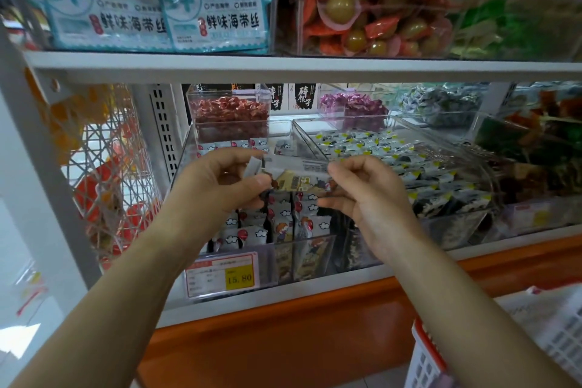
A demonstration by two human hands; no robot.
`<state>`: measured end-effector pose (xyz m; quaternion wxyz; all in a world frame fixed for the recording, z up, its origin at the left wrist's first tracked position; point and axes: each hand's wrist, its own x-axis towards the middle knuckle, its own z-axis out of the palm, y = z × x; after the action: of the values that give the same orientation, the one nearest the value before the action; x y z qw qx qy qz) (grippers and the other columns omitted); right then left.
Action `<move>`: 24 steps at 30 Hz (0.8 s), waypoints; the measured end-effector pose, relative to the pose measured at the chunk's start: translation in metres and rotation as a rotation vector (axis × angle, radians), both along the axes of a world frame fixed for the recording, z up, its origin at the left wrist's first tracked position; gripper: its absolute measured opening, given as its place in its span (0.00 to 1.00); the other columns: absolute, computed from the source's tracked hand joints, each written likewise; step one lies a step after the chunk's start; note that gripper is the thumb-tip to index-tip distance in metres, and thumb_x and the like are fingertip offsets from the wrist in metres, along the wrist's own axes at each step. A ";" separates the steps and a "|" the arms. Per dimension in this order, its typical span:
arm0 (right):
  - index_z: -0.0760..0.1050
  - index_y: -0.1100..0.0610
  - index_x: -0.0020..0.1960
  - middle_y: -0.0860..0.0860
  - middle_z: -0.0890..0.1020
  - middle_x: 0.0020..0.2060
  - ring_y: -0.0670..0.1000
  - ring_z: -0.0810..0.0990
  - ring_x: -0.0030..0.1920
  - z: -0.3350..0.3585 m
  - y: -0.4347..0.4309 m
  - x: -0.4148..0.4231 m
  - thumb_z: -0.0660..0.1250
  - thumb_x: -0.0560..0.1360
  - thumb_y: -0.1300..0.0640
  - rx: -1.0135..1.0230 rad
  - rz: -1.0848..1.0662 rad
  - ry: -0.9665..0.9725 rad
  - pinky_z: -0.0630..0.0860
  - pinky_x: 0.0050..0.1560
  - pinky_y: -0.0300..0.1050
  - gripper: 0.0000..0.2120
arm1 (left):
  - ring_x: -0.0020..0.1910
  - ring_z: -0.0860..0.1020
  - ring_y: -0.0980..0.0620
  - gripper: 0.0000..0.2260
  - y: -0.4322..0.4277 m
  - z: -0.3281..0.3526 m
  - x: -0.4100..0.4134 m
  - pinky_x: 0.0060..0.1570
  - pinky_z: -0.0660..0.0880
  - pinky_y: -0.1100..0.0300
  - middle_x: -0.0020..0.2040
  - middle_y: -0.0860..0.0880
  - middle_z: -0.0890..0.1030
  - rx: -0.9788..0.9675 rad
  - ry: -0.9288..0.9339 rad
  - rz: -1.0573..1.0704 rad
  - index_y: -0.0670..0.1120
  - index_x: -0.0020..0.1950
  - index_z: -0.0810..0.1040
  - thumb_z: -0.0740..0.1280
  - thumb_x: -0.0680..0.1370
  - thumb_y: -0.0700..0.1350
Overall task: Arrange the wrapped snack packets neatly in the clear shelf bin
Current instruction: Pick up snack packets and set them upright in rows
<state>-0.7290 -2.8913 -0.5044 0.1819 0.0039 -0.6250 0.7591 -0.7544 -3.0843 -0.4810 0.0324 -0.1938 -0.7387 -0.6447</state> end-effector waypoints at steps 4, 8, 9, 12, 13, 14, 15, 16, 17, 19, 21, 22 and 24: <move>0.79 0.57 0.51 0.56 0.80 0.47 0.49 0.84 0.41 0.001 0.002 -0.002 0.65 0.74 0.68 0.024 0.018 0.058 0.81 0.42 0.43 0.09 | 0.42 0.83 0.55 0.16 0.000 0.003 0.005 0.38 0.75 0.73 0.51 0.44 0.80 -0.014 -0.054 -0.063 0.53 0.53 0.79 0.71 0.66 0.45; 0.82 0.58 0.48 0.56 0.83 0.45 0.51 0.84 0.44 0.003 0.001 -0.001 0.66 0.74 0.68 0.043 0.035 0.076 0.80 0.42 0.41 0.09 | 0.42 0.82 0.58 0.19 0.001 0.002 0.005 0.38 0.74 0.74 0.52 0.43 0.79 -0.051 -0.047 -0.060 0.48 0.58 0.79 0.68 0.68 0.49; 0.83 0.58 0.46 0.55 0.84 0.43 0.51 0.84 0.43 0.003 0.001 0.000 0.67 0.73 0.67 0.041 0.036 0.078 0.80 0.41 0.41 0.08 | 0.40 0.81 0.60 0.18 0.001 0.002 0.006 0.37 0.73 0.75 0.51 0.44 0.80 -0.057 -0.038 -0.051 0.49 0.58 0.80 0.68 0.68 0.49; 0.82 0.58 0.40 0.52 0.84 0.38 0.50 0.84 0.41 0.005 0.001 0.001 0.68 0.72 0.65 0.071 0.017 0.092 0.80 0.39 0.42 0.06 | 0.36 0.77 0.62 0.19 -0.001 0.003 0.006 0.34 0.72 0.75 0.45 0.46 0.78 -0.113 -0.003 -0.039 0.54 0.55 0.80 0.69 0.65 0.52; 0.82 0.58 0.39 0.52 0.84 0.37 0.50 0.84 0.41 0.005 0.000 0.002 0.68 0.72 0.65 0.082 0.011 0.100 0.80 0.38 0.42 0.06 | 0.37 0.77 0.60 0.18 -0.002 0.002 0.006 0.35 0.73 0.74 0.45 0.45 0.78 -0.118 -0.004 -0.046 0.54 0.55 0.81 0.69 0.65 0.51; 0.82 0.58 0.38 0.52 0.84 0.36 0.51 0.84 0.40 0.006 0.000 0.003 0.68 0.72 0.65 0.097 -0.001 0.113 0.81 0.37 0.42 0.07 | 0.39 0.78 0.58 0.17 -0.002 0.002 0.005 0.37 0.74 0.73 0.45 0.45 0.78 -0.121 -0.006 -0.055 0.54 0.54 0.81 0.70 0.66 0.50; 0.81 0.57 0.37 0.52 0.83 0.35 0.51 0.84 0.39 0.006 -0.001 0.003 0.68 0.73 0.65 0.118 -0.021 0.124 0.81 0.37 0.43 0.08 | 0.41 0.78 0.56 0.15 -0.001 0.002 0.005 0.39 0.75 0.71 0.45 0.45 0.77 -0.129 -0.002 -0.063 0.54 0.54 0.81 0.71 0.67 0.48; 0.81 0.56 0.35 0.52 0.83 0.34 0.52 0.83 0.39 0.006 -0.001 0.003 0.68 0.73 0.65 0.146 -0.048 0.131 0.81 0.36 0.46 0.09 | 0.42 0.77 0.54 0.13 0.000 0.001 0.004 0.40 0.76 0.70 0.44 0.46 0.76 -0.141 0.006 -0.066 0.54 0.53 0.81 0.71 0.69 0.45; 0.80 0.55 0.33 0.53 0.82 0.34 0.54 0.83 0.39 0.006 -0.002 0.003 0.69 0.73 0.64 0.178 -0.078 0.132 0.82 0.37 0.50 0.11 | 0.42 0.77 0.54 0.12 0.001 0.000 0.003 0.42 0.76 0.68 0.43 0.48 0.75 -0.152 0.013 -0.066 0.53 0.52 0.81 0.72 0.70 0.43; 0.79 0.53 0.32 0.56 0.81 0.35 0.59 0.82 0.42 0.005 -0.003 0.002 0.69 0.72 0.62 0.227 -0.132 0.134 0.80 0.42 0.61 0.11 | 0.42 0.76 0.52 0.10 0.003 0.000 0.004 0.42 0.77 0.65 0.43 0.48 0.75 -0.161 0.001 -0.063 0.52 0.51 0.80 0.71 0.71 0.42; 0.79 0.53 0.33 0.57 0.81 0.35 0.60 0.81 0.43 0.004 -0.005 0.002 0.69 0.72 0.61 0.280 -0.160 0.141 0.79 0.45 0.63 0.10 | 0.38 0.76 0.54 0.06 0.006 -0.001 0.005 0.36 0.75 0.67 0.43 0.45 0.77 -0.170 -0.002 -0.052 0.49 0.48 0.79 0.71 0.71 0.44; 0.79 0.52 0.33 0.52 0.81 0.34 0.56 0.81 0.42 0.004 -0.005 0.002 0.70 0.72 0.60 0.327 -0.166 0.151 0.80 0.46 0.58 0.10 | 0.36 0.76 0.56 0.05 0.007 -0.001 0.006 0.33 0.73 0.69 0.43 0.45 0.78 -0.178 0.007 -0.037 0.48 0.46 0.79 0.71 0.71 0.45; 0.79 0.50 0.35 0.42 0.80 0.30 0.44 0.80 0.36 0.004 -0.006 0.004 0.69 0.73 0.59 0.424 -0.173 0.172 0.79 0.42 0.42 0.09 | 0.32 0.77 0.58 0.03 0.008 0.000 0.006 0.30 0.74 0.70 0.40 0.46 0.80 -0.185 0.021 0.005 0.45 0.42 0.79 0.71 0.72 0.45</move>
<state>-0.7252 -2.8978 -0.5006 0.2937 0.0530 -0.7506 0.5896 -0.7483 -3.0759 -0.4814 0.0237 -0.2010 -0.7953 -0.5715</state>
